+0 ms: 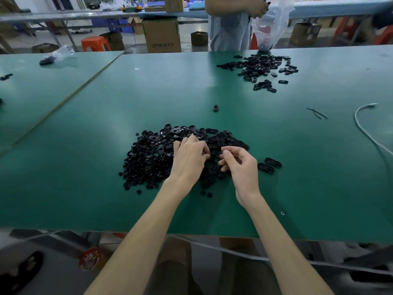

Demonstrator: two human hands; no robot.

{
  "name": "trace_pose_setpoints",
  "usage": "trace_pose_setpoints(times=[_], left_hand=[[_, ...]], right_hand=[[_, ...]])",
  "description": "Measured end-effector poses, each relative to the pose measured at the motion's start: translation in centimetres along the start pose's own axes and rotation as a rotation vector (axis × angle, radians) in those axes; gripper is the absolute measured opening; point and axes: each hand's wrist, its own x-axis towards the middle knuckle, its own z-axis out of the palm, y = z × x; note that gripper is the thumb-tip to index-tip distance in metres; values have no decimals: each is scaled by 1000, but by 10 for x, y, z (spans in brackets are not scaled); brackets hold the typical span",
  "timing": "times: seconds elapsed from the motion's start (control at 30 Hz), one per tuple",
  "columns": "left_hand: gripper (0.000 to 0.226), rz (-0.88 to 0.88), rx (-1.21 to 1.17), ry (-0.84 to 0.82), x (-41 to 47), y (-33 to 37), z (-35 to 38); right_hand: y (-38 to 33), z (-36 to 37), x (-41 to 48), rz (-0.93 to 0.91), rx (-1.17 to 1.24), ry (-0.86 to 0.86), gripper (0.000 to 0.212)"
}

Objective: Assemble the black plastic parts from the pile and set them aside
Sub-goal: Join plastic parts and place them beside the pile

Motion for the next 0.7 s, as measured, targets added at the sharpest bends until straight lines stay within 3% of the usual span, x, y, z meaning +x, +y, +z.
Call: trace_pose_setpoints(times=[0.2, 0.4, 0.53, 0.7], left_hand=[[3, 144, -424, -30, -5, 1, -5], [19, 173, -559, -103, -6, -8, -16], [17, 76, -456, -26, -5, -26, -38], [11, -261, -54, -19, -3, -70, -62]], right_hand=[[1, 0, -1, -48, -70, -73, 9], [0, 0, -2, -44, -36, -116, 12], [0, -2, -1, -17, 21, -89, 10], [1, -3, 0, -8, 35, -102, 18]])
